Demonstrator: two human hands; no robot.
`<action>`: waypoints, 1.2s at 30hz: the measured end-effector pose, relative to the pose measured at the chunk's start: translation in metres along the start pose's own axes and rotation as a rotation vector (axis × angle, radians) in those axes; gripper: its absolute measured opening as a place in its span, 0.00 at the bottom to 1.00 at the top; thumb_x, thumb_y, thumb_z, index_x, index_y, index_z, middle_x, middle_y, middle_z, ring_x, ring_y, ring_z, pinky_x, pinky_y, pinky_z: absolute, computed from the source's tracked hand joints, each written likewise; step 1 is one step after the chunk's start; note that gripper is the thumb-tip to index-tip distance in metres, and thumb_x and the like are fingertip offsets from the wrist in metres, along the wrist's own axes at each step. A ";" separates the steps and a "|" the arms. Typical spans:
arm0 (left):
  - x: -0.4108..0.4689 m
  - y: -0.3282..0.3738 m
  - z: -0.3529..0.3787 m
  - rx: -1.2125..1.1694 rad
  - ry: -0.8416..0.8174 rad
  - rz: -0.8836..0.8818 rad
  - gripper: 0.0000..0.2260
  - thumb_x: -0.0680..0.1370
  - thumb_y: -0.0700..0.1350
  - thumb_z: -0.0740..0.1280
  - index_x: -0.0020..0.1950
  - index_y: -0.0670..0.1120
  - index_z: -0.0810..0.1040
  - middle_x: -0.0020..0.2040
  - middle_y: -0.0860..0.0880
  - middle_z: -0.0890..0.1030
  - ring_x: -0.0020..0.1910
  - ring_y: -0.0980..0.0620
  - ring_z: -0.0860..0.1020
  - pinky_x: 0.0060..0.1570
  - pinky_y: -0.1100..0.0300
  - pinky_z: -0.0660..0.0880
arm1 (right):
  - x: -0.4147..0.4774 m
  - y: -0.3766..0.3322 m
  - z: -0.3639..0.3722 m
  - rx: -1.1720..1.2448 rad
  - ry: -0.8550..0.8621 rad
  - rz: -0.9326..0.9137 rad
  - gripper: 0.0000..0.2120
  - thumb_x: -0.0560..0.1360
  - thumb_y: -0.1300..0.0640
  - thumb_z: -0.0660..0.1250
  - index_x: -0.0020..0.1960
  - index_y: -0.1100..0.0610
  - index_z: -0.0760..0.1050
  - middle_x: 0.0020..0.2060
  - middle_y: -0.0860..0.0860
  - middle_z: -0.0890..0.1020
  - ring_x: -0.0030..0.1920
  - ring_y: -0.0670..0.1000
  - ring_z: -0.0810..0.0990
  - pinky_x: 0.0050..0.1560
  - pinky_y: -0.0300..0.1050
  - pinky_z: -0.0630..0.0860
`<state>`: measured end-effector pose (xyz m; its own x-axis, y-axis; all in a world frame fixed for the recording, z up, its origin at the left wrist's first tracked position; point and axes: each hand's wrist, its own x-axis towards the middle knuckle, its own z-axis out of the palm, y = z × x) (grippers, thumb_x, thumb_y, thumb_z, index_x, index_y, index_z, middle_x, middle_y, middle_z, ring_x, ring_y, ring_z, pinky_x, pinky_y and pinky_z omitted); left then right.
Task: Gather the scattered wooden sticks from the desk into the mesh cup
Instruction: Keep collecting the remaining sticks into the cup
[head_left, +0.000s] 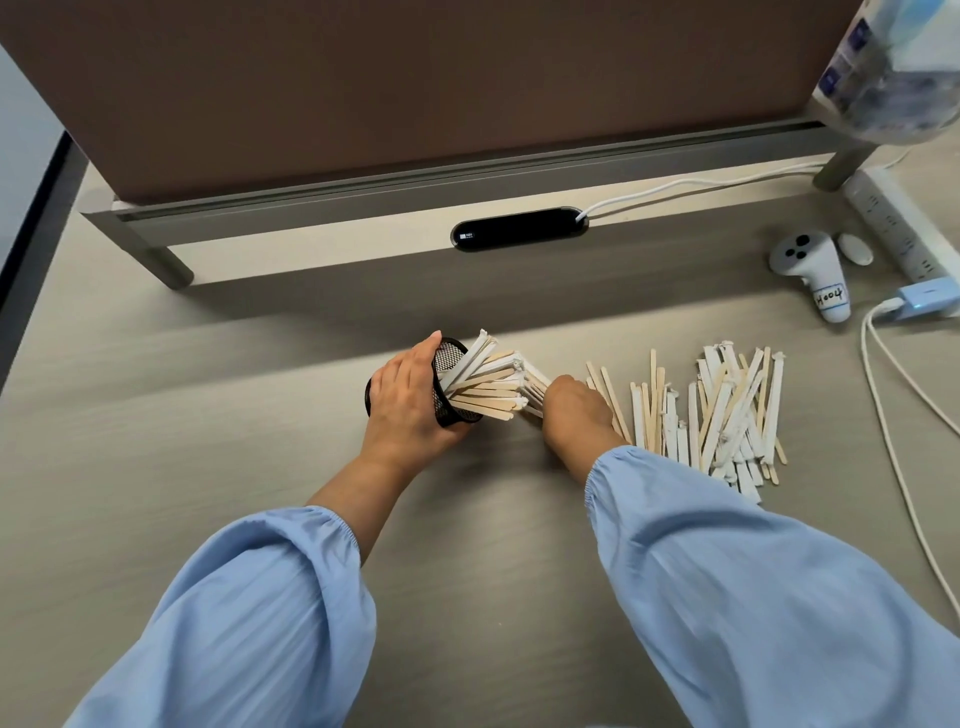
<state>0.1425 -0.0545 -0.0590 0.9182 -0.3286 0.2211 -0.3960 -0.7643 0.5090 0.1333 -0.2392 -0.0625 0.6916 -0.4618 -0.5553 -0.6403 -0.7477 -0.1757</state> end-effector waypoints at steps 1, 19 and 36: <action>0.001 0.000 0.000 -0.001 0.001 0.000 0.40 0.62 0.61 0.64 0.70 0.44 0.60 0.64 0.43 0.73 0.61 0.41 0.71 0.63 0.50 0.60 | 0.000 0.001 0.002 -0.010 -0.002 -0.008 0.15 0.75 0.67 0.59 0.60 0.61 0.75 0.61 0.58 0.78 0.62 0.60 0.76 0.57 0.48 0.73; 0.000 0.001 0.001 -0.008 0.023 0.002 0.39 0.61 0.62 0.64 0.68 0.48 0.59 0.63 0.44 0.73 0.61 0.42 0.71 0.61 0.50 0.60 | -0.011 0.006 0.011 -0.296 0.055 -0.275 0.17 0.78 0.67 0.53 0.66 0.65 0.65 0.64 0.63 0.70 0.65 0.63 0.68 0.62 0.55 0.70; -0.002 0.010 -0.007 -0.121 0.010 -0.130 0.45 0.59 0.59 0.70 0.71 0.41 0.60 0.63 0.41 0.72 0.62 0.41 0.68 0.63 0.50 0.60 | -0.034 -0.017 -0.089 1.769 0.213 -0.321 0.17 0.79 0.52 0.61 0.33 0.55 0.66 0.18 0.45 0.67 0.19 0.43 0.66 0.23 0.37 0.67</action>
<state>0.1368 -0.0572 -0.0488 0.9618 -0.2257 0.1548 -0.2721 -0.7273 0.6301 0.1506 -0.2532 0.0322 0.7819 -0.5704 -0.2516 0.0502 0.4599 -0.8866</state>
